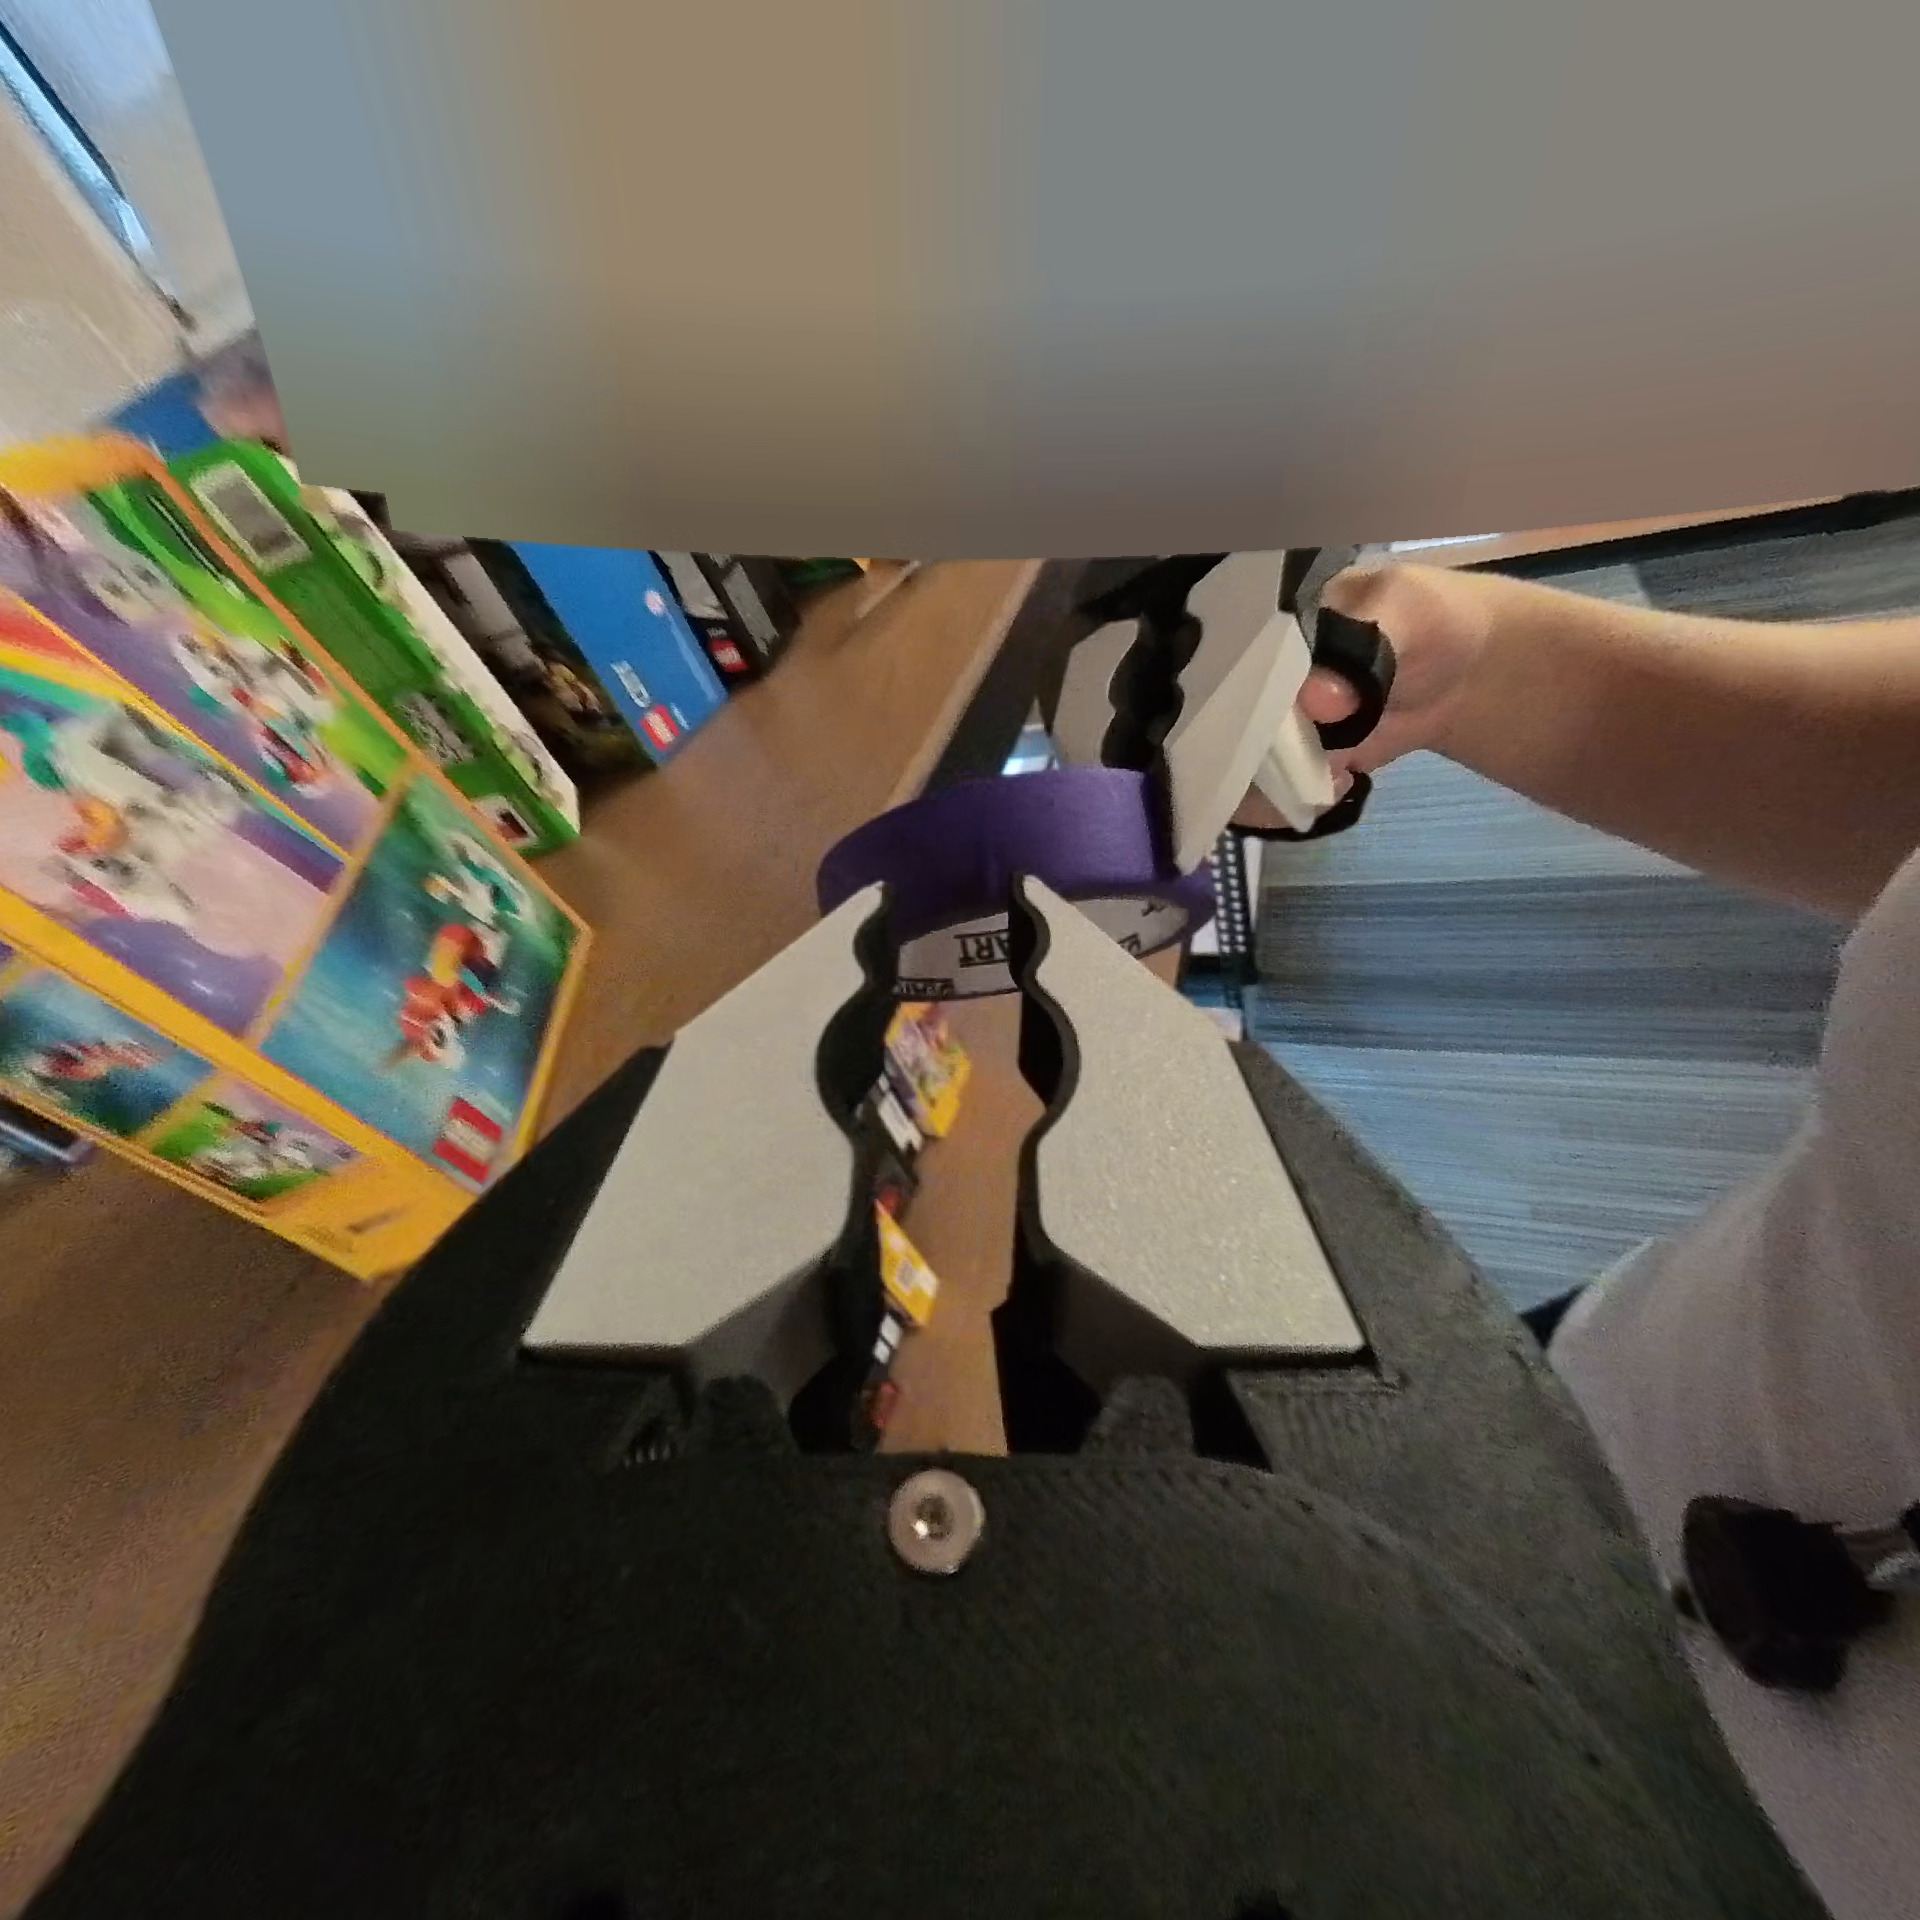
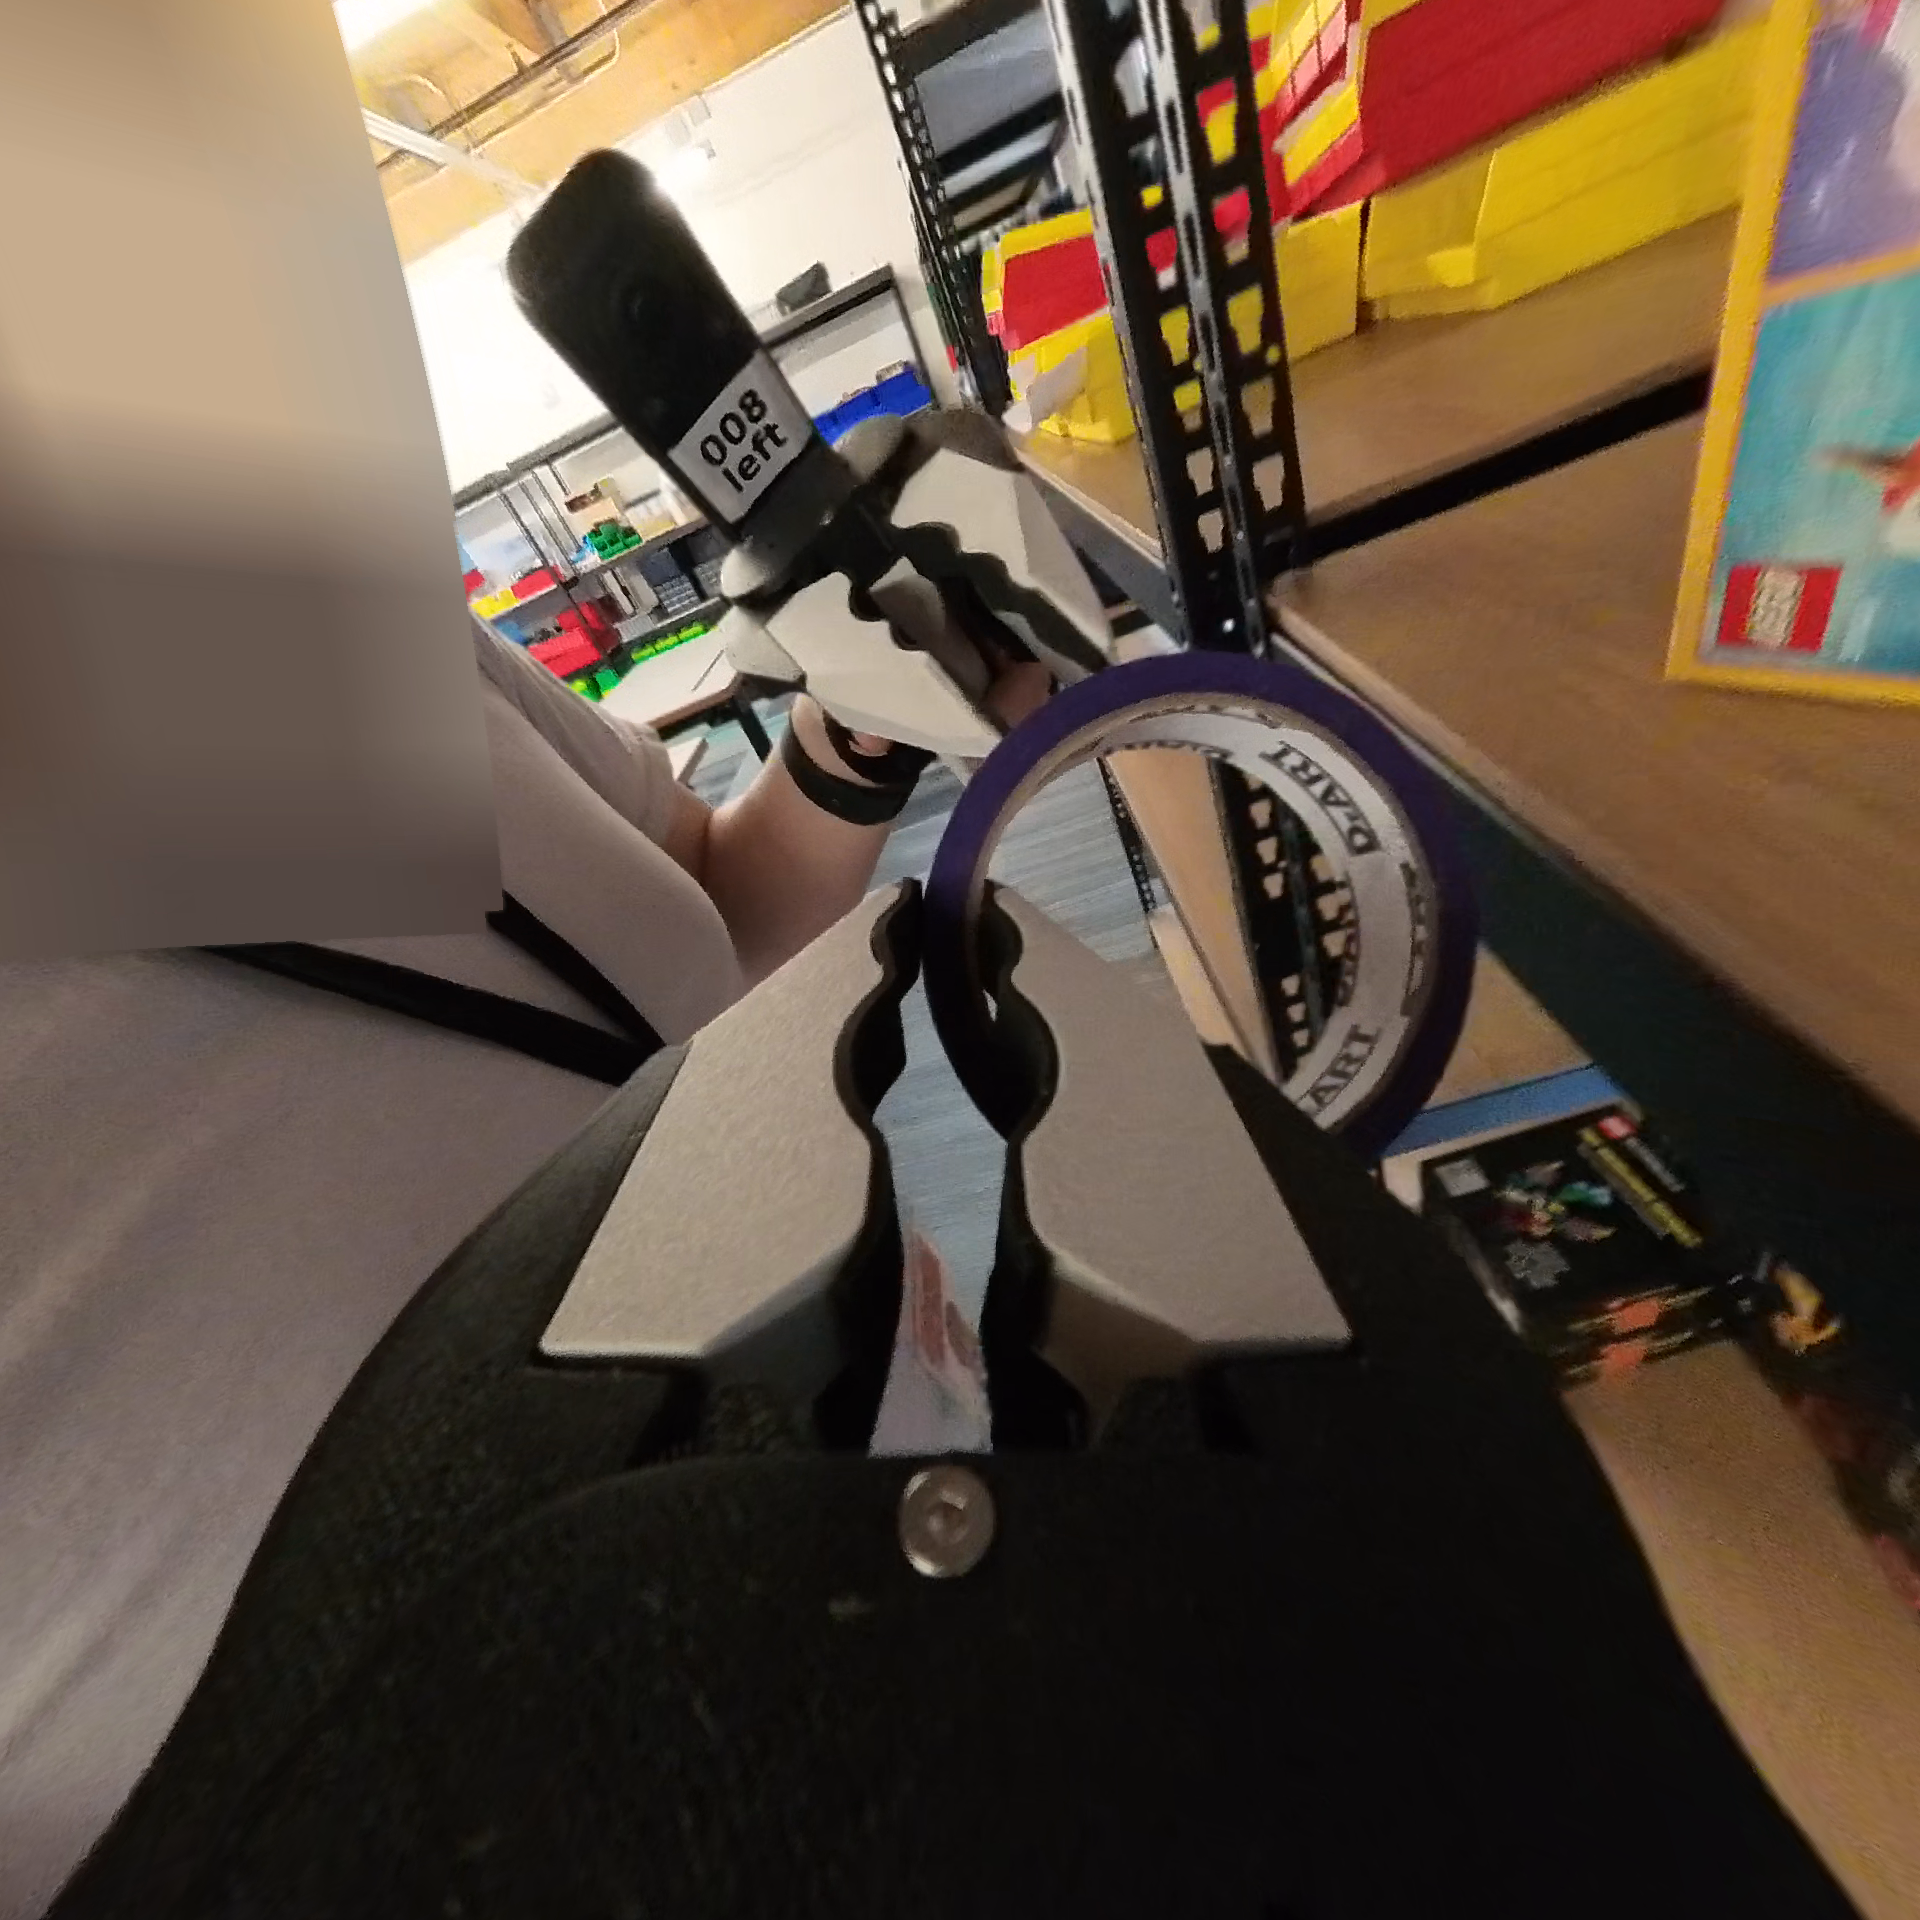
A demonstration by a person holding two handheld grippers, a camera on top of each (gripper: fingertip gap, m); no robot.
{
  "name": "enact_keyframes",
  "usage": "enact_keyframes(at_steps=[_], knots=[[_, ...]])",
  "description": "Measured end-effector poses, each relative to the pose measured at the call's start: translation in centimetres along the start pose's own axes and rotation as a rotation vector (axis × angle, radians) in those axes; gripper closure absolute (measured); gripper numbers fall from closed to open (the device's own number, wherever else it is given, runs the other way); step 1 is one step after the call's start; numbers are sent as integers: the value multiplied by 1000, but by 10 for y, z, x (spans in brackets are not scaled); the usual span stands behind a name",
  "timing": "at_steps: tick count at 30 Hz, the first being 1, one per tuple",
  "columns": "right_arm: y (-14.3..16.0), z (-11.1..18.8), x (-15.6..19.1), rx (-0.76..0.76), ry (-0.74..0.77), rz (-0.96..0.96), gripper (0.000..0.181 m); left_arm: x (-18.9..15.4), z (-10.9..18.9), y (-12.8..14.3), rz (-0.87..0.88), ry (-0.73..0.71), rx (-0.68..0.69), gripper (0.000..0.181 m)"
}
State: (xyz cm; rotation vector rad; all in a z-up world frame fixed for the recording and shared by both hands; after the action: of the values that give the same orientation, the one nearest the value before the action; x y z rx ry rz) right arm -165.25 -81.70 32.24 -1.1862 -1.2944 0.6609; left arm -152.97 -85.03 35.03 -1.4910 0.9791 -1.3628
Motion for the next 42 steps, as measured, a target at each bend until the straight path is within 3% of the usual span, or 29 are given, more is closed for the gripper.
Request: enact_keyframes(at_steps=[6,11,16,19,22,26,29,34,42], knots=[[35,8,16,5,-22,-133,173,-30,10,20,33,-23,61,175],[67,32,29,20,-25,-262,173,-69,8,18,133,-77,37,164],[101,69,67,36,-80,-392,172,-131,-19,27,164,-73,93,155],[119,98,91,54,-84,-426,173,-166,-40,33,162,-51,125,170],[128,124,106,23,-81,-477,173,-188,-57,36,133,-52,193,172],[125,147,117,-28,-101,-503,173,-199,-72,31,102,-76,251,175],[126,157,114,-20,-76,-479,173,-198,-79,17,142,-109,217,169],[125,170,108,-105,-96,-502,173,-206,-88,4,174,-1,212,154],[127,189,111,-158,-156,-534,173,-217,-106,2,86,98,305,156]])
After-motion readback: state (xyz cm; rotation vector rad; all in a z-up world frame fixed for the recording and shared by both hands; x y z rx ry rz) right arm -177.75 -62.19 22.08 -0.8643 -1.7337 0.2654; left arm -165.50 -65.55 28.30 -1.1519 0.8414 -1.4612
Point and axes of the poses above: each gripper's, where its closed fingertips meet, z back along the fingers, y out of its underside, x = y × z across the jaws, the point moved 6 cm from there along z, back along the fingers, and after that the axes turned 12 degrees about -x, right-handed, at the moved point
